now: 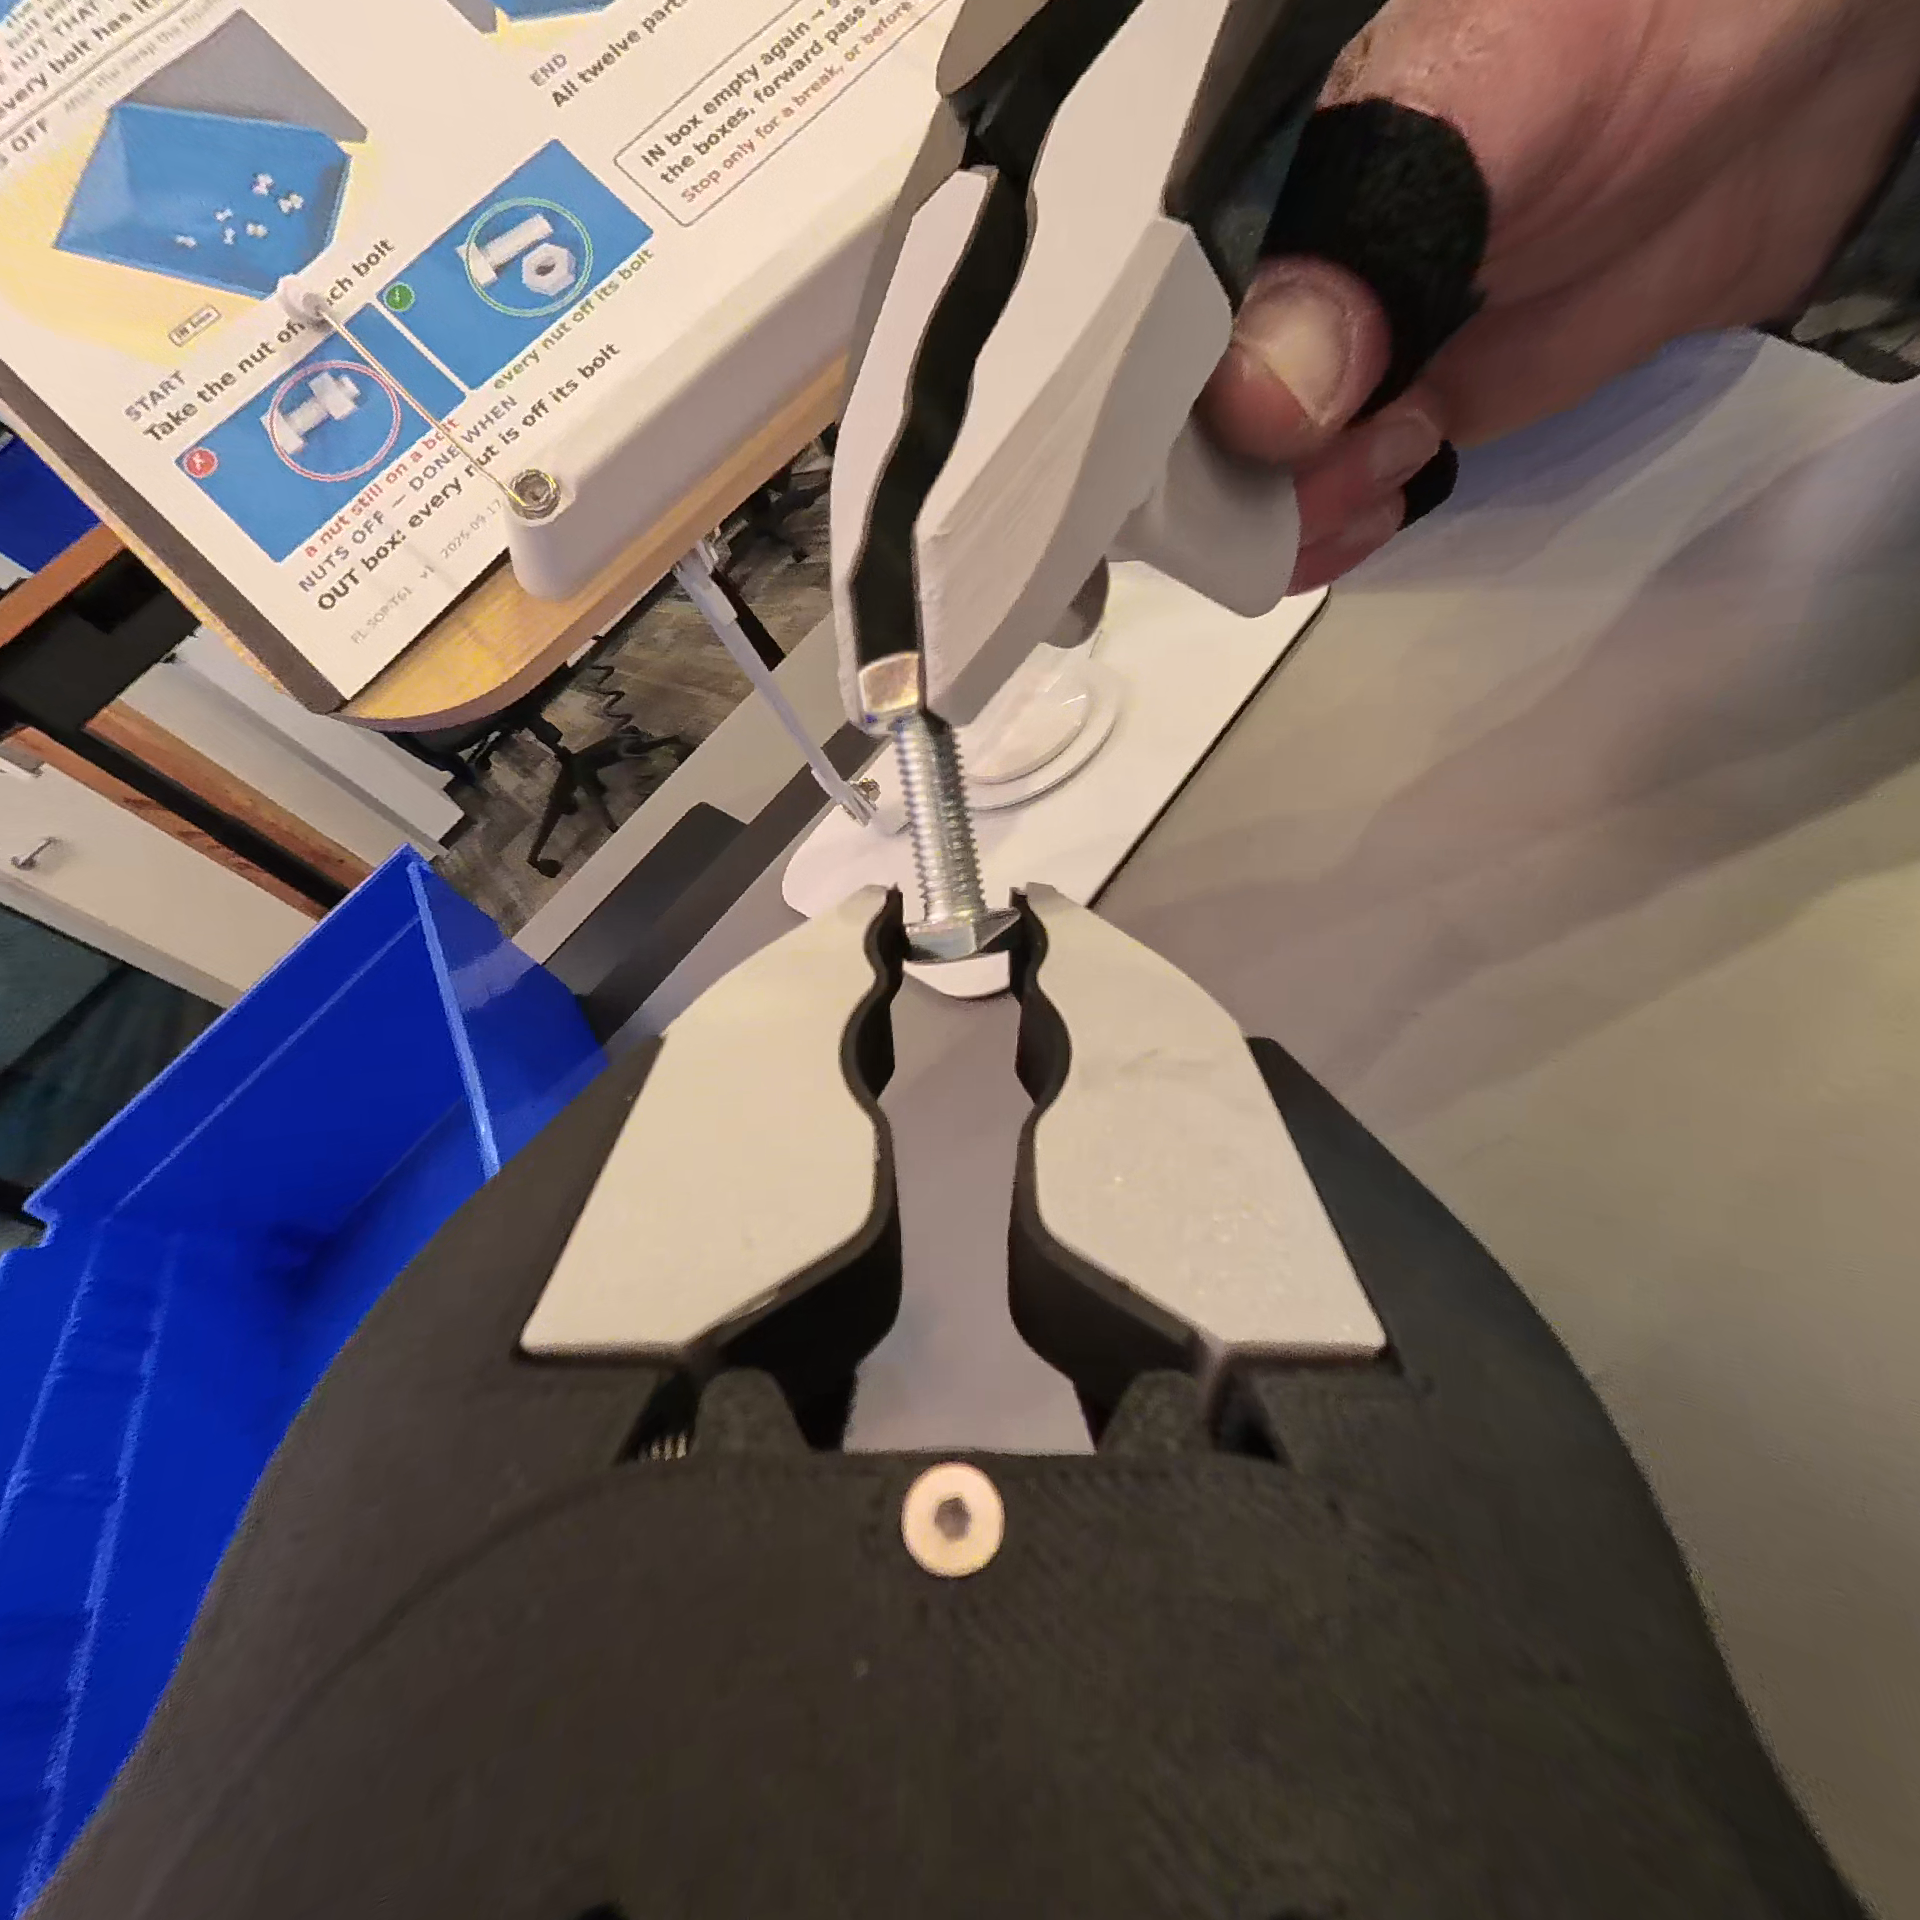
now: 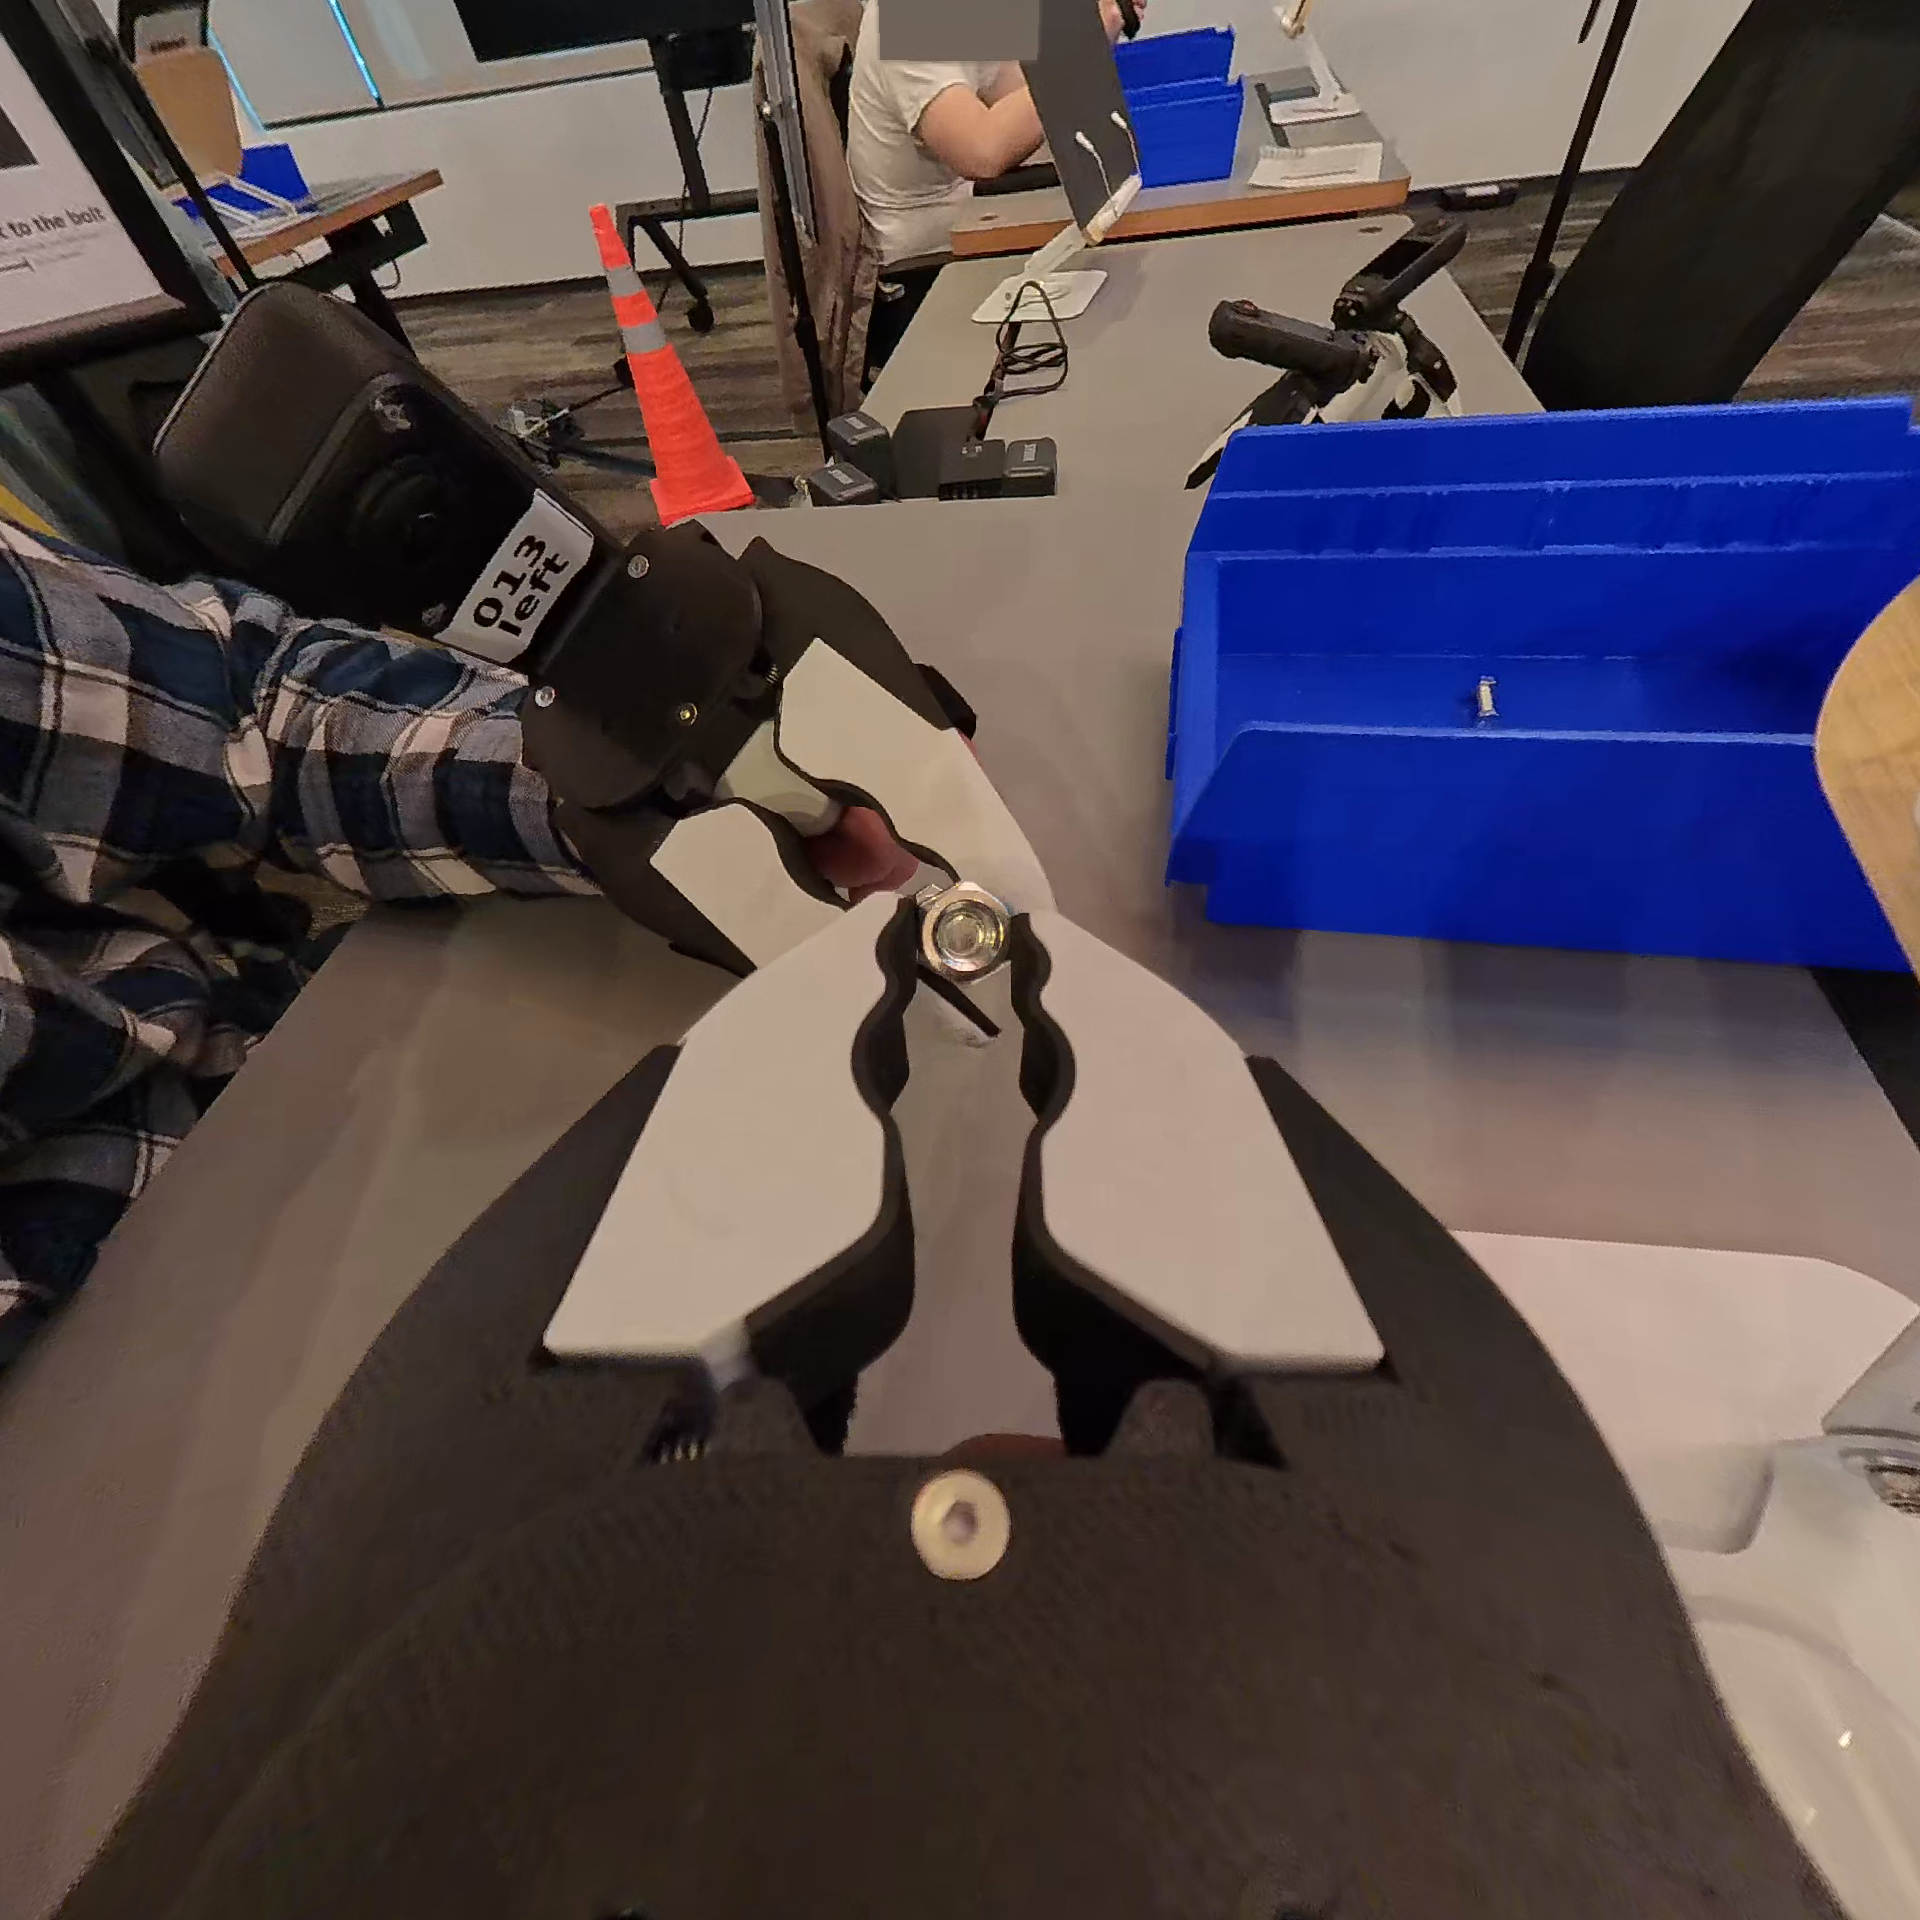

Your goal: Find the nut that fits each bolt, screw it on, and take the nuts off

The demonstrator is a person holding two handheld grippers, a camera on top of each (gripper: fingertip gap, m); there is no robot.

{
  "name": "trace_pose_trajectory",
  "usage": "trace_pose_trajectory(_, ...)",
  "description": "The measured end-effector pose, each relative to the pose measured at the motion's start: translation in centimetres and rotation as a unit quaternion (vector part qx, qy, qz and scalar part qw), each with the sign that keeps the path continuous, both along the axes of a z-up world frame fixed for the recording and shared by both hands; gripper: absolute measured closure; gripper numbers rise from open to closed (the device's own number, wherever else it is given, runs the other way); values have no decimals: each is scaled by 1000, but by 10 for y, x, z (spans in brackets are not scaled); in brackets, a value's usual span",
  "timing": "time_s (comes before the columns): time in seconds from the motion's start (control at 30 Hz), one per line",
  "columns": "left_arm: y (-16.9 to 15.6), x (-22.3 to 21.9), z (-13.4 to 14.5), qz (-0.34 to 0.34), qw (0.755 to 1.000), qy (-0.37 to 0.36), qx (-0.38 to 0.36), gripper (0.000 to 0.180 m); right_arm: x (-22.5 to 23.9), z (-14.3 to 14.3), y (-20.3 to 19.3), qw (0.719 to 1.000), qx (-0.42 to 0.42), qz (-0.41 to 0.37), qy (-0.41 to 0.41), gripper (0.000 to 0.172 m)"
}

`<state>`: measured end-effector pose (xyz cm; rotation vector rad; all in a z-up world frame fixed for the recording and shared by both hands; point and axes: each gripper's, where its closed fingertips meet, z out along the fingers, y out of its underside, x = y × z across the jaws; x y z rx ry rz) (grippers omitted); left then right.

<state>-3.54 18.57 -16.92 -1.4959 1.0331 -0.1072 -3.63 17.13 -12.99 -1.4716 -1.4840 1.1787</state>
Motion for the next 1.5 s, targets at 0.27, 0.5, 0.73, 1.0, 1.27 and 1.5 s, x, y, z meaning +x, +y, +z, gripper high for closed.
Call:
trace_pose_trajectory(0.27, -20, 12, 4, -107, 980, -97, -134, 163, 3, 7, -11, 997, 52, 48, 14, 154)
trace_pose_trajectory(0.5, -84, 17, 23, -378, 807, -252, -378, 163, 15, 23, -39, 978, 147, 142, 43, 154)
trace_pose_trajectory(0.73, -67, 22, 0, -320, 850, -211, -361, 163, 19, 33, -21, 985, 152, 77, 22, 154)
trace_pose_trajectory(1.0, -55, 15, 3, -287, 873, -214, -332, 163, 115, 129, 50, 961, 228, -154, 39, 154)
trace_pose_trajectory(1.27, -54, 18, 5, -286, 874, -218, -326, 163, 307, 90, 113, 873, 222, -366, -233, 154)
trace_pose_trajectory(1.5, -48, 21, -2, -261, 890, -205, -313, 163, 387, -25, 139, 839, 56, -358, -407, 149)
